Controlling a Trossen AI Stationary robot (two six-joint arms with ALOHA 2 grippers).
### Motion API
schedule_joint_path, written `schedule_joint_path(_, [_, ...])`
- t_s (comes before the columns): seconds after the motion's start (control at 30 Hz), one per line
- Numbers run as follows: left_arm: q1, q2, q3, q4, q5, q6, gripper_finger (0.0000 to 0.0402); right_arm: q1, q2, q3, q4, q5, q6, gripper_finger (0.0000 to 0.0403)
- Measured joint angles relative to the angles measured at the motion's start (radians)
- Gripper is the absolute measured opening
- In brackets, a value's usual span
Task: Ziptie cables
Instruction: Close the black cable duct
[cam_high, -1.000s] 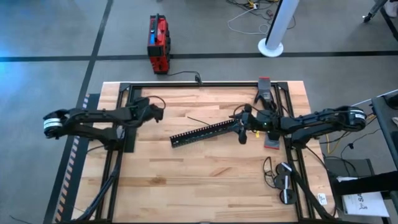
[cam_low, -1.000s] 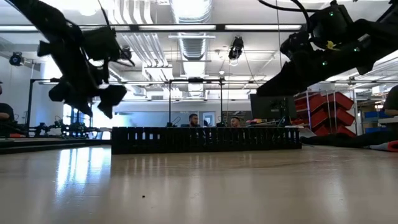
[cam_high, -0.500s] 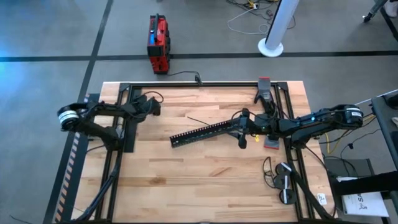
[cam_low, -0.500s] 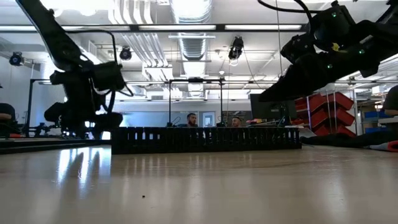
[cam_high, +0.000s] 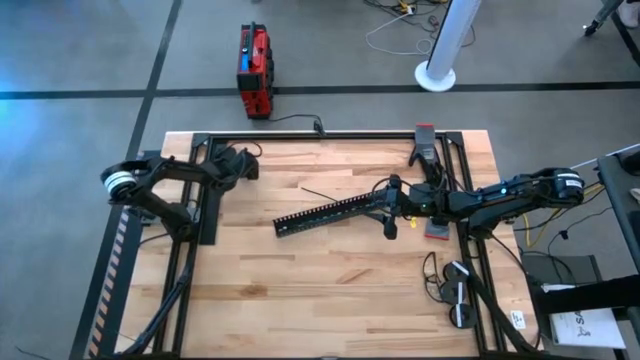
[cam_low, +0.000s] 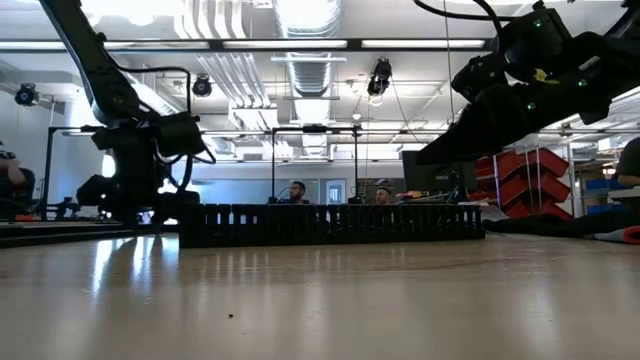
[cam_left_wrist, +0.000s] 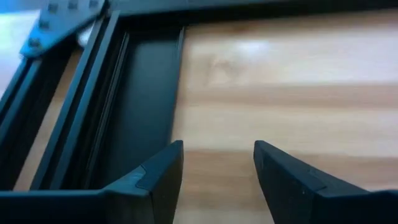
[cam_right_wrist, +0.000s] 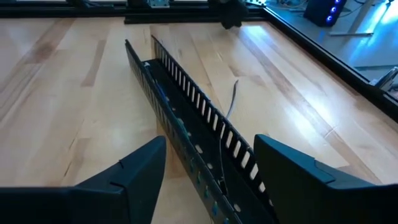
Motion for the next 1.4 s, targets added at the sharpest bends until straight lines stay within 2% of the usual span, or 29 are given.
schedule_joint_path(0.1, [0.013,-0.044,0.003,-0.030,0.000,0.035,0.0183,0.000,0.000,0.000,-0.006,0.000,0.006,0.0228])
schedule_joint_path(0.27, [0.058,-0.064,-0.048,-0.046,-0.006,-0.007,0.0171,0.000,0.000,-0.002,-0.051,0.000,0.026,0.0233])
schedule_joint_path(0.53, [0.057,-0.015,-0.209,0.285,0.015,-0.019,0.0134,0.000,0.000,-0.011,-0.054,0.000,0.035,0.0229])
schedule_joint_path(0.7, [0.023,-0.007,-0.227,0.335,-0.005,-0.007,0.0090,0.000,0.000,-0.011,-0.051,0.000,0.026,0.0220])
schedule_joint_path(0.87, [0.001,-0.007,-0.227,0.349,0.015,-0.001,0.0012,0.000,0.000,-0.012,-0.012,0.001,0.000,0.0215])
schedule_joint_path(0.97, [-0.014,-0.007,-0.228,0.368,0.025,0.004,0.0007,0.000,0.000,-0.012,0.011,0.001,-0.009,0.0217])
schedule_joint_path(1.27, [-0.113,-0.025,-0.230,0.560,0.260,0.053,0.0000,0.000,0.000,-0.012,0.027,0.001,-0.014,0.0234])
schedule_joint_path(1.4, [-0.181,-0.088,-0.212,0.643,0.270,0.096,0.0000,0.000,0.001,-0.012,0.056,0.001,0.021,0.0241])
